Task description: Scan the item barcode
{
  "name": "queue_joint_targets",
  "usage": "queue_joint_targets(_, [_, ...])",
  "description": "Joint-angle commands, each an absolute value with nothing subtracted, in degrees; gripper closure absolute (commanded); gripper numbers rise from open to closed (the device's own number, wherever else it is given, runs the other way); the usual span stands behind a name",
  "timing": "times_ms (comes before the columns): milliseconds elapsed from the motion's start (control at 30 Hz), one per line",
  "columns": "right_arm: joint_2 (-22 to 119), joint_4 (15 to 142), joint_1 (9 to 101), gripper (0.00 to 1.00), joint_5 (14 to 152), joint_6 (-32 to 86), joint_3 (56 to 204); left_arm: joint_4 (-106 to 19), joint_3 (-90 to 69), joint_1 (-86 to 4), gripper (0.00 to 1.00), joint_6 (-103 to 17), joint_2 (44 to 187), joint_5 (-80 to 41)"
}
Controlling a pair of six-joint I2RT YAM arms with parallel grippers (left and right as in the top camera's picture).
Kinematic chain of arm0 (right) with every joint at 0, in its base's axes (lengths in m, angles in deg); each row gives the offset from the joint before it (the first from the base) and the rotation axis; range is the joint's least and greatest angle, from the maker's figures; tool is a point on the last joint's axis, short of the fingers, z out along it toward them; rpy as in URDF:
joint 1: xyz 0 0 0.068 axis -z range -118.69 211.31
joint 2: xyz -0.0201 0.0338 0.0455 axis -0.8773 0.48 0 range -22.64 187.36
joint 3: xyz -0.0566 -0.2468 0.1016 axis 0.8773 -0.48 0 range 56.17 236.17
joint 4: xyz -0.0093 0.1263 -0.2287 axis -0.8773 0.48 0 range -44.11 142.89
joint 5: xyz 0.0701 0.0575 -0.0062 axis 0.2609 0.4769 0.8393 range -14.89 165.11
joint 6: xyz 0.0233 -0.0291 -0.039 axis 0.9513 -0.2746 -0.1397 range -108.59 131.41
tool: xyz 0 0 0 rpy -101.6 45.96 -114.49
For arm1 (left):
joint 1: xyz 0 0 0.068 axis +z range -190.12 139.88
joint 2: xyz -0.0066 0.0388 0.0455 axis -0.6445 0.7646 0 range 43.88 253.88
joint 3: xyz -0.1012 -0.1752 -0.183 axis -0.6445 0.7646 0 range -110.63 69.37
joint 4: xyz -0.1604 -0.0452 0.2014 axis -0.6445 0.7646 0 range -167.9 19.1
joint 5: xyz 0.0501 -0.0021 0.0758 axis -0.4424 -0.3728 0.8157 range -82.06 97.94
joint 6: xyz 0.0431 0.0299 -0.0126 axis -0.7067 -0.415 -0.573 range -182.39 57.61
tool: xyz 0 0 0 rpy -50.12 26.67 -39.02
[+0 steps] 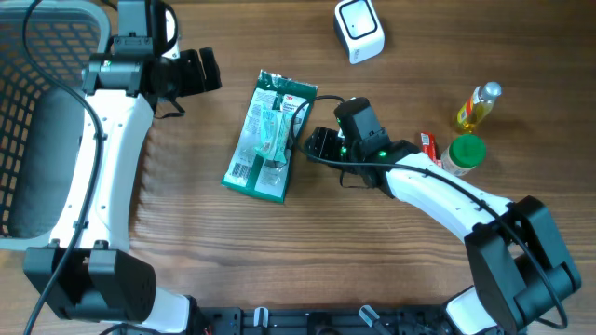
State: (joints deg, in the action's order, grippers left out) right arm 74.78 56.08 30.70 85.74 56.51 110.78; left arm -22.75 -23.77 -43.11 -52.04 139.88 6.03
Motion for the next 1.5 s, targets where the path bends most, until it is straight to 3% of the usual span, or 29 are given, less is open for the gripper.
queue_joint_targets(0, [75.5,55.9,30.6,0.29,83.9,55.0,110.4,-20.3,-23.8,-42.9,0.00,-52.3,140.2,-0.1])
queue_joint_targets(67, [75.5,56.0,30.6,0.29,83.9,55.1,110.4,-18.6,-23.8,-42.9,0.00,-52.3,140.2,-2.4])
queue_joint_targets(167, [75.5,55.9,30.6,0.29,83.9,55.1,110.4,-15.7,-22.7,-43.2,0.21,-52.3,140.3,-4.8])
queue_joint_targets(267, [75.5,55.6,30.6,0.29,83.9,55.1,110.4,-13.9,-19.0,-44.9,0.30,-52.3,140.3,-5.1])
queue_joint_targets(300, [75.5,55.6,30.6,0.29,83.9,55.1,110.4,-13.8,-17.8,-45.5,0.28,-52.3,140.3,-5.1])
queue_joint_targets(400, [75.5,55.5,30.8,0.29,83.9,55.1,110.4,-14.2,-15.7,-47.6,0.00,-52.4,140.3,-5.1])
queue_joint_targets(533, [75.5,55.5,33.5,0.30,89.5,54.8,110.4,-17.0,-15.6,-49.4,0.00,-52.3,140.6,-7.4])
queue_joint_targets(567, [75.5,55.5,34.1,0.30,90.9,54.5,110.4,-17.8,-15.3,-49.9,0.08,-52.1,141.0,-9.1])
queue_joint_targets(600, [75.5,55.5,35.1,0.30,92.5,53.5,110.4,-19.1,-14.6,-50.8,0.44,-51.4,141.6,-10.1])
queue_joint_targets(633, [75.5,55.6,35.4,0.30,92.7,53.3,110.4,-20.5,-13.6,-51.8,0.53,-51.0,142.2,-10.1])
queue_joint_targets(700, [75.5,55.6,35.9,0.30,93.0,53.3,110.4,-22.8,-11.9,-53.3,0.46,-50.8,143.5,-10.0])
queue_joint_targets(800, [75.5,55.8,36.2,0.31,93.3,52.7,110.4,-23.9,-11.2,-53.9,0.56,-49.4,146.8,-10.0])
queue_joint_targets(867, [75.5,55.9,36.2,0.31,93.3,52.0,110.4,-24.8,-11.2,-53.9,0.55,-48.4,149.1,-10.0])
queue_joint_targets(1067, [75.5,56.0,36.2,0.31,93.5,51.9,110.4,-27.3,-11.2,-53.6,0.48,-48.2,154.1,-8.5])
queue_joint_targets(1100, [75.5,56.0,36.2,0.31,93.5,51.9,110.4,-28.3,-11.2,-53.6,0.43,-48.2,156.2,-8.5])
queue_joint_targets(1233, [75.5,56.0,36.2,0.31,93.5,51.9,110.4,-29.0,-11.2,-53.5,0.43,-48.2,158.4,-8.6])
queue_joint_targets(1467, [75.5,56.0,36.2,0.31,93.5,51.9,110.4,-29.4,-11.2,-53.5,0.63,-48.2,161.0,-8.5])
